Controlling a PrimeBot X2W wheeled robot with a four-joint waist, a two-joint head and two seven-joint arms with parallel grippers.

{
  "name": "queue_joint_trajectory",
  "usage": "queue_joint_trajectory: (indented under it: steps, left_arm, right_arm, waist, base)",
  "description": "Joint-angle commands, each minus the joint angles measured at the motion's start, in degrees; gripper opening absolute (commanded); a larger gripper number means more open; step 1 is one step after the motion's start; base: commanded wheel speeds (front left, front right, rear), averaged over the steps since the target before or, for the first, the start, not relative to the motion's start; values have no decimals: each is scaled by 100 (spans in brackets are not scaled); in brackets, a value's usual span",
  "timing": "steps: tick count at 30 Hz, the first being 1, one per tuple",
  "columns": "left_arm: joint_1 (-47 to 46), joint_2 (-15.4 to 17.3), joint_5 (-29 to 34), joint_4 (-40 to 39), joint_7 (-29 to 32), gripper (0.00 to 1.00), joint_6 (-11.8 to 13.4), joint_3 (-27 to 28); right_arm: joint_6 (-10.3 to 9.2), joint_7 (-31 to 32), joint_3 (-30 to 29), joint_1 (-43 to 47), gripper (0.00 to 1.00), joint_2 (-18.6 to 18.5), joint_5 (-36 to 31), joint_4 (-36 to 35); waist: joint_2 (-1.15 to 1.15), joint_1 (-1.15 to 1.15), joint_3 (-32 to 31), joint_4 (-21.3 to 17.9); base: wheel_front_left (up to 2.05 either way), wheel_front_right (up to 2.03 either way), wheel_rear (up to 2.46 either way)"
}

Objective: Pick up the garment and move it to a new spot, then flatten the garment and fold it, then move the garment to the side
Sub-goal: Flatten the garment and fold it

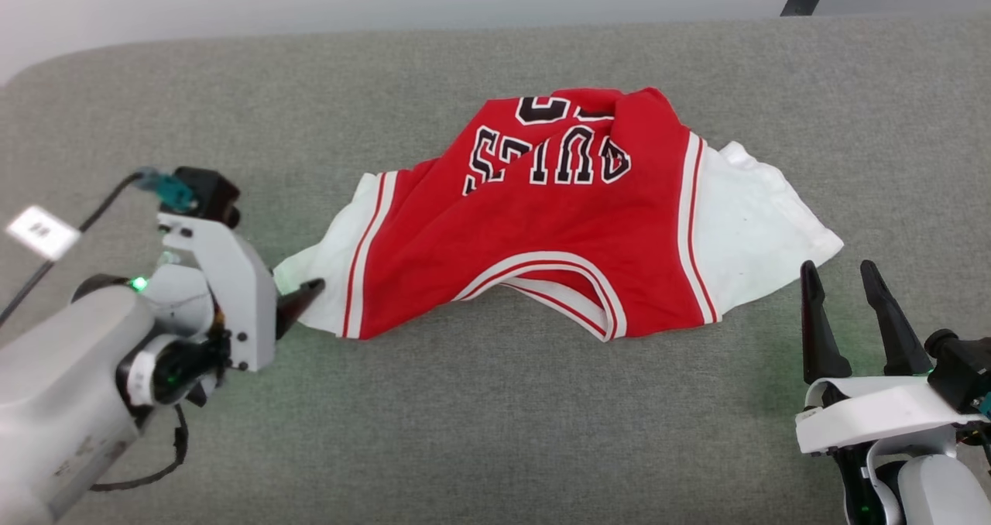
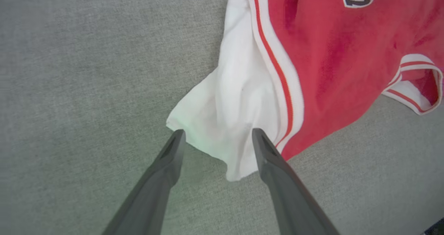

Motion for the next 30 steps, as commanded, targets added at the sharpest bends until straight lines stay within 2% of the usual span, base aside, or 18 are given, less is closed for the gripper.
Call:
queue_joint_trajectory:
  steps: [1,6,10,14,17,20,24,25,28,30]
  left_arm:
    - [131,84,-49,-77,-215,100,48,100]
    - [438,233,100,-371,-1064,100,119,289]
    - [799,211,250,-594,-1976,100,254,437]
    - [1177,94,556,-764,-3052,100,477,549]
    - [1429,-30,838,-855,-3545,100,695,630]
    - [1753,-238,1099,-1034,-3694,100,835,1004]
    - [2468,-682,2063,-1317,-3687,100,1007,2102]
    - [2468,-682,2063,-1317,-3687,100,1007,2102]
    - [3032,-1082,2849,-1530,-3691,100,1014,2886]
    - [3386,-1358,3298,-1634,-3690,100,926,3299]
  right_arm:
    - [-8,-3,56,-11,100,-82,-34,29]
    - [-8,94,276,-37,100,-358,-81,138]
    - [-8,437,641,-106,100,-711,-122,195]
    - [-8,988,1153,-237,100,-1248,-95,137]
    - [-8,1499,1627,-361,100,-1768,20,12]
    - [-8,2106,2233,-543,100,-2409,236,-198]
    - [-8,2863,3077,-865,100,-3336,699,-613]
    - [-8,2863,3077,-865,100,-3336,699,-613]
    - [-8,3272,3679,-1174,100,-3973,1034,-926]
    - [-8,3480,4027,-1421,100,-4339,1251,-1083]
  waist:
    - [0,0,-41,48]
    - [0,0,-141,158]
    - [0,0,-218,227]
    - [0,0,-253,326]
    - [0,0,-246,410]
    - [0,0,-220,513]
    - [0,0,-174,688]
    - [0,0,-174,688]
    - [0,0,-125,824]
    - [0,0,-83,912]
  base:
    - [0,0,0]
    - [0,0,0]
    - [0,0,0]
    - [0,0,0]
    - [0,0,0]
    - [0,0,0]
    - [0,0,0]
    - [0,0,0]
    - [0,0,0]
    - [0,0,0]
